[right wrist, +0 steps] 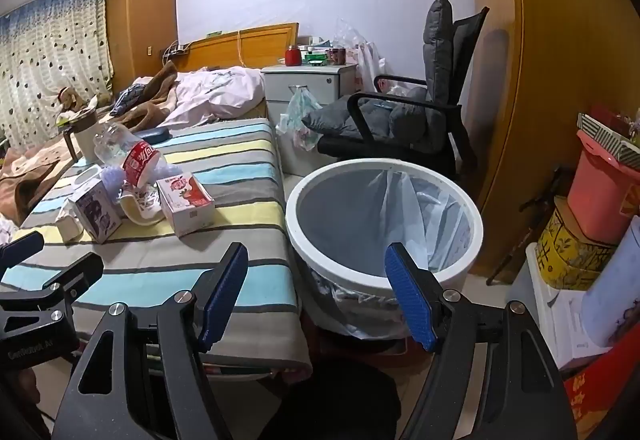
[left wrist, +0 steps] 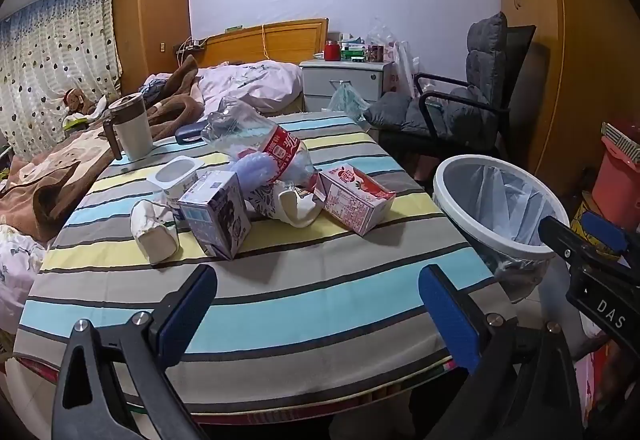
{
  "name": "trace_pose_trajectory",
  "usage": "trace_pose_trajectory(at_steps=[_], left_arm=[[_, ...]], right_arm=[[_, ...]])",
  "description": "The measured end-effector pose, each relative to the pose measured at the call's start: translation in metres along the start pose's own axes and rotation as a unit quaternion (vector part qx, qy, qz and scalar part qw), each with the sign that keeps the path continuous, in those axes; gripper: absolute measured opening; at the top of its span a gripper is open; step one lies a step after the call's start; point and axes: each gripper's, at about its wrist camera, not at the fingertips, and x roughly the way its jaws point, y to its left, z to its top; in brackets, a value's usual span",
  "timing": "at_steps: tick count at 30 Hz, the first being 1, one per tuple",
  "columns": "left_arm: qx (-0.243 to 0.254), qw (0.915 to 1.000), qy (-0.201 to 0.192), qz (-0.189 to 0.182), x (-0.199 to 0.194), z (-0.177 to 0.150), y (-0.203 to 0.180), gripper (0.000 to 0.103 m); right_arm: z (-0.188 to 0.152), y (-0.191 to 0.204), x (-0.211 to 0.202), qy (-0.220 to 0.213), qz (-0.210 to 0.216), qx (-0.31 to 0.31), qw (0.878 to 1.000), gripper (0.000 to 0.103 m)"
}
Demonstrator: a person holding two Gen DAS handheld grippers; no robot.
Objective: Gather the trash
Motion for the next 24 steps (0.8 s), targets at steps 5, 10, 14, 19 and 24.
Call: trace_pose_trajectory(at_steps=[5,10,14,19,24], left_arm=[[0.002,1.0000,-0.003,0.004,-0.0009,0.0001,-0.0002,0.102],[0.004,0.9999,-0.005,0.011,-0.0068,-0.0013,0.0007,0.102],[0.001,0.9999,-0.002,0.015,-0.0043,0.0008,0.0027,0.102],[0.000,0.9999,-0.002,0.015,-0.0036,0.0008,0.0031,0.102],[0.000,0.9999,-0.004,0.016,-0.0046,0.0012,0.0027,0.102]], right_arm=[[0.0004,0.0025,0.0008,-0.003,0.002,-0.001,1.000,0.072],[0.0042,0.0024,-0.0024,-0.003,0.003,-0.001,1.000,0.072],[0.0024,0.0032,-0.0035,-0.009,0.002,-0.004,1.000,0.072],[0.0024,0.0019,-0.0040,-0.009,0.002,-0.003,1.000,0.072],[0.0025,0.0026,-0.0053,-0.009,-0.001,-0.002,1.000,0.072]])
